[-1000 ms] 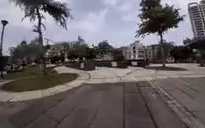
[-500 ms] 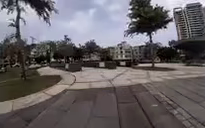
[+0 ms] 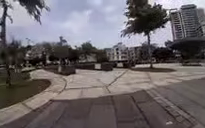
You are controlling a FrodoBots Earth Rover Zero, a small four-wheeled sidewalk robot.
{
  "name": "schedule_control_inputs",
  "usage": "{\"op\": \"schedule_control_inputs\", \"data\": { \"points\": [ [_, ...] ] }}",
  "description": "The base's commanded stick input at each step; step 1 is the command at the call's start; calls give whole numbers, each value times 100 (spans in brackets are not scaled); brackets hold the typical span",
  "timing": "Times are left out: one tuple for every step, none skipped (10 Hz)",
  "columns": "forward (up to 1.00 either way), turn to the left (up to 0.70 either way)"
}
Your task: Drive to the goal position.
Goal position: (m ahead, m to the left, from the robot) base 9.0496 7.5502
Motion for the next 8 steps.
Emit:
{"op": "schedule_control_inputs", "data": {
  "points": [
    [85, 0],
    [85, 0],
    [85, 0],
    [85, 0],
    [85, 0],
    [85, 0],
    [85, 0],
    [85, 0]
  ]
}}
